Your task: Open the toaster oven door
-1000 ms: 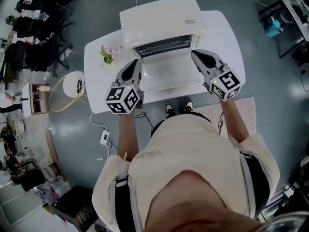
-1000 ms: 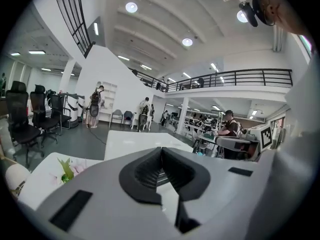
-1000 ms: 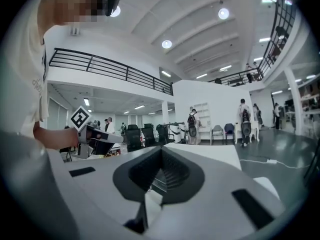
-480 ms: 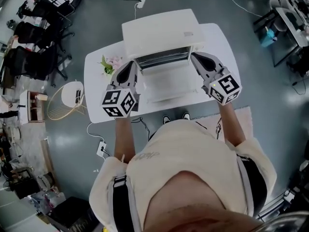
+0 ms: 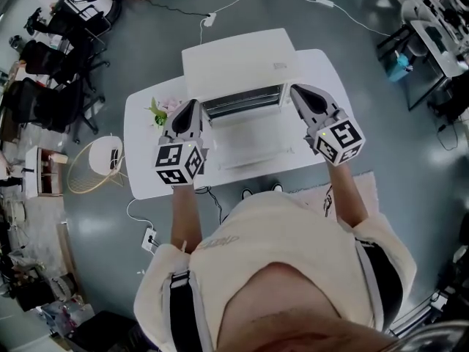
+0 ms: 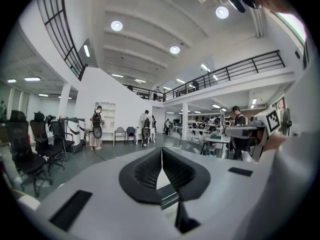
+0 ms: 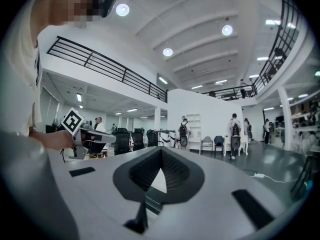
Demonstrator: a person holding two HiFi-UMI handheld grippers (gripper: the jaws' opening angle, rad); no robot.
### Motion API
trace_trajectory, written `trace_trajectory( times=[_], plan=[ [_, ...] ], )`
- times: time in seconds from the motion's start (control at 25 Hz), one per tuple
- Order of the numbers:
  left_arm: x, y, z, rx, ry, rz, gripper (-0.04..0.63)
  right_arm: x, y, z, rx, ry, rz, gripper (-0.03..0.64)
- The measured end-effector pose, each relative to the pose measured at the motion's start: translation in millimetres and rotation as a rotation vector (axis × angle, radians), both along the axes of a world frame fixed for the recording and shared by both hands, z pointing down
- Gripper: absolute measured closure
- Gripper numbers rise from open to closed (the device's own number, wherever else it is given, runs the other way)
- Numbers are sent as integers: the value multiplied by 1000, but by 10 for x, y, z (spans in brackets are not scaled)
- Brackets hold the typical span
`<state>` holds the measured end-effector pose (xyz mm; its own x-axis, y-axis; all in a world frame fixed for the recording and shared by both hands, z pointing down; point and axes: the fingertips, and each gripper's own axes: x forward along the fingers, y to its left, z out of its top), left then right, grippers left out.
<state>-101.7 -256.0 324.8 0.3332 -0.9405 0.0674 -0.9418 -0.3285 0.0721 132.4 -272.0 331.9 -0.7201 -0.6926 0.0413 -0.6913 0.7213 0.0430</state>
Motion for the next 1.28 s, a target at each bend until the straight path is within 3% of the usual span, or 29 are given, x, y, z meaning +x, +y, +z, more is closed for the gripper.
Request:
trace_trajectory(
  times=[0.08,0.28,0.48,0.76,0.96,1.28],
  plan=[
    [29,18,21,-4,-45,-7,574,27,-4,10,-6,-8,4,612],
    [98,72,56,-10,-58,-5,574,50,64,61,-24,-3,-1,612],
    [122,102,117,-14,-126,-17,574,44,109,117,-42,-1,-2,612],
    [118,116,136,-23,-101,-12,574,18,142,128,-33,8,-12,612],
    [144,130,171,-21,-152,-25,574,50,167,157,-24,28,-1,612],
    [196,111,233,-33,-134,-5,574,63,155,213,-36,37,-16,612]
  ],
)
